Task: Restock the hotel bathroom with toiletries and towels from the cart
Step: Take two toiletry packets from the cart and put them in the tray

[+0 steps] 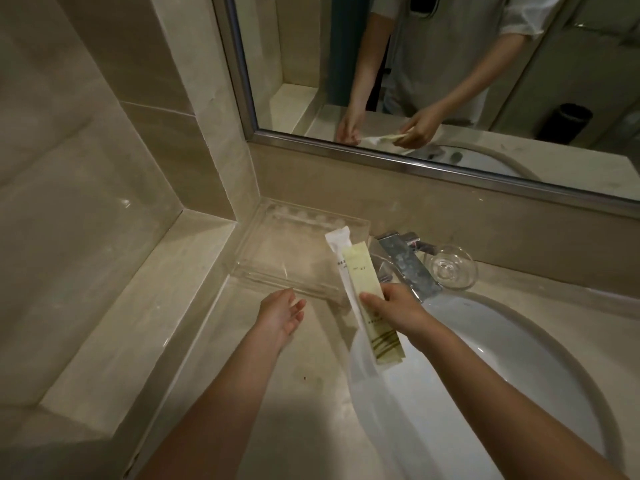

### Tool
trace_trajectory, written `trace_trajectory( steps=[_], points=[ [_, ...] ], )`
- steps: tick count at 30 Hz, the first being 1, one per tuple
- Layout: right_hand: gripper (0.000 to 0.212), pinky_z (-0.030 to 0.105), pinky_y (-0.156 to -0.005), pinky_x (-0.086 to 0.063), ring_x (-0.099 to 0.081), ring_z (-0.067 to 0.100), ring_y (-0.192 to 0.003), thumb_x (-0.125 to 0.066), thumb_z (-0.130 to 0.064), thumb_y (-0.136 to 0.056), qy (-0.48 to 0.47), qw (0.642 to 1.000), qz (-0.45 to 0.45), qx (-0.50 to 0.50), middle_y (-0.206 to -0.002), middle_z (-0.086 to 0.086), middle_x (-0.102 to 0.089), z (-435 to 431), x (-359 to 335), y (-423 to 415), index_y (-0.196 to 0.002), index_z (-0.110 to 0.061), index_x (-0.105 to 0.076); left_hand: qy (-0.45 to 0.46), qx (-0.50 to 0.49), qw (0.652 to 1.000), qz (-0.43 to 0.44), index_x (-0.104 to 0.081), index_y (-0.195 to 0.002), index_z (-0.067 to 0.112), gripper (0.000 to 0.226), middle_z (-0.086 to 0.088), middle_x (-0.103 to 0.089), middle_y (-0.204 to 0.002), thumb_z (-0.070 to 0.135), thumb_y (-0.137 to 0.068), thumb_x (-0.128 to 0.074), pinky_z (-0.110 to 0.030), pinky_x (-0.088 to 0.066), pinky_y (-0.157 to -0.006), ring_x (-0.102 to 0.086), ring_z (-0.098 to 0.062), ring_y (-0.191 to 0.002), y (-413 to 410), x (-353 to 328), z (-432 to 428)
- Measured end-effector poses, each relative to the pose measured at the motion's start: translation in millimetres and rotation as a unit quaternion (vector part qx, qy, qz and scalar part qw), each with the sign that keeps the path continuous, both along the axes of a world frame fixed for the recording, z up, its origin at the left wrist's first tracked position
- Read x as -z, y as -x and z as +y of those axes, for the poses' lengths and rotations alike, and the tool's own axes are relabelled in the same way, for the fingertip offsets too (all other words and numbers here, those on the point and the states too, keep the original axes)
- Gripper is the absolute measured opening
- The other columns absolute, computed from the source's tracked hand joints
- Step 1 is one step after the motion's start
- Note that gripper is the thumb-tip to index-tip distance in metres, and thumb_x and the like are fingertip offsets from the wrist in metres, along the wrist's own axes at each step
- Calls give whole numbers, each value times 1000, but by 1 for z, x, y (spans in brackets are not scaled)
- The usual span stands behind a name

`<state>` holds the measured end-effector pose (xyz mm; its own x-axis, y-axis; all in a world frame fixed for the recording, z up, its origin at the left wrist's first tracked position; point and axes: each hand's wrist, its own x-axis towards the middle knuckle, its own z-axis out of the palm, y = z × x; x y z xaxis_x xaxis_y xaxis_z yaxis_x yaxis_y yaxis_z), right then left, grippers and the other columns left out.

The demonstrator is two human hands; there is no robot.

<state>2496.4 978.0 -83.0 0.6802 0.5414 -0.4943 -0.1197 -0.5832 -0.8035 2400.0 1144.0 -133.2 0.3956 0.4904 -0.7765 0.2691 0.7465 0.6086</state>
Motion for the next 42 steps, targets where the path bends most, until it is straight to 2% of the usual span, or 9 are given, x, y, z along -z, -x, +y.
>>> trace_trajectory(
  steps=[4,7,12,15,18,24,30,39,42],
  points=[
    [28,22,-66,-48,-60,9,-81,-53,-20,-94,5,1000,-5,3,-90,-6,-64,-1,1,-7,-117,-6,-62,15,1,1000,-11,-48,-78,12,16,-1,-47,-71,16,-94,-53,-19,-41,-42,-50,-9,-60,-19,9,14],
    [28,22,-66,-48,-59,9,-81,-52,-20,-95,6,1000,1,2,-89,-7,-62,-2,1,-9,-118,-6,-60,21,4,1000,-15,-50,-76,14,18,-1,-44,-64,21,-92,-56,-13,-36,-34,-47,-6,-48,-21,16,21],
    [30,21,-66,-47,-58,7,-81,-52,-20,-95,16,1000,4,2,-91,-8,-61,-3,3,-10,-121,-7,-59,27,0,1000,-16,-53,-96,11,10,1,-49,-68,19,-92,-56,-14,-34,-36,-42,-7,-53,-14,23,18],
    [31,20,-66,-48,-59,8,-82,-53,-21,-94,16,1000,-8,0,-94,-5,-63,0,3,-8,-120,-5,-60,20,2,1000,-9,-54,-95,11,6,-1,-55,-81,16,-93,-55,-13,-35,-37,-43,-7,-57,0,23,13],
    [30,14,-57,-42,-57,3,-77,-53,-21,-95,20,1000,-11,-8,-94,-6,-62,6,1,-2,-120,-6,-60,18,-1,1000,-4,-54,-95,11,4,-1,-56,-83,14,-93,-54,-12,-36,-36,-43,-7,-58,24,19,5],
    [29,22,-63,-47,-60,10,-81,-53,-19,-95,7,1000,4,-15,-90,-5,-64,9,5,11,-120,-7,-61,18,12,1000,18,-56,-102,7,12,-5,-59,-95,13,-91,-57,-12,-38,-37,-45,-8,-59,70,19,-8],
    [29,22,-66,-48,-60,12,-82,-53,-21,-94,12,999,7,-30,-92,-4,-64,12,6,27,-119,-8,-60,18,0,1000,20,-57,-88,8,4,-4,-58,-89,11,-92,-56,-12,-36,-36,-44,-8,-57,99,21,-17],
    [31,18,-61,-44,-58,7,-79,-53,-21,-95,17,998,13,-54,-88,-7,-61,14,7,42,-121,-5,-59,25,-20,999,29,-58,-86,11,4,-2,-58,-89,11,-89,-59,-12,-36,-35,-47,-7,-58,121,29,-22],
    [33,17,-61,-43,-57,5,-81,-53,-20,-95,13,998,7,-64,-94,-6,-61,16,6,45,-125,-9,-56,34,-5,998,53,-60,-89,10,7,-1,-59,-86,16,-88,-61,-13,-35,-35,-49,-9,-57,124,26,-21]
  ],
)
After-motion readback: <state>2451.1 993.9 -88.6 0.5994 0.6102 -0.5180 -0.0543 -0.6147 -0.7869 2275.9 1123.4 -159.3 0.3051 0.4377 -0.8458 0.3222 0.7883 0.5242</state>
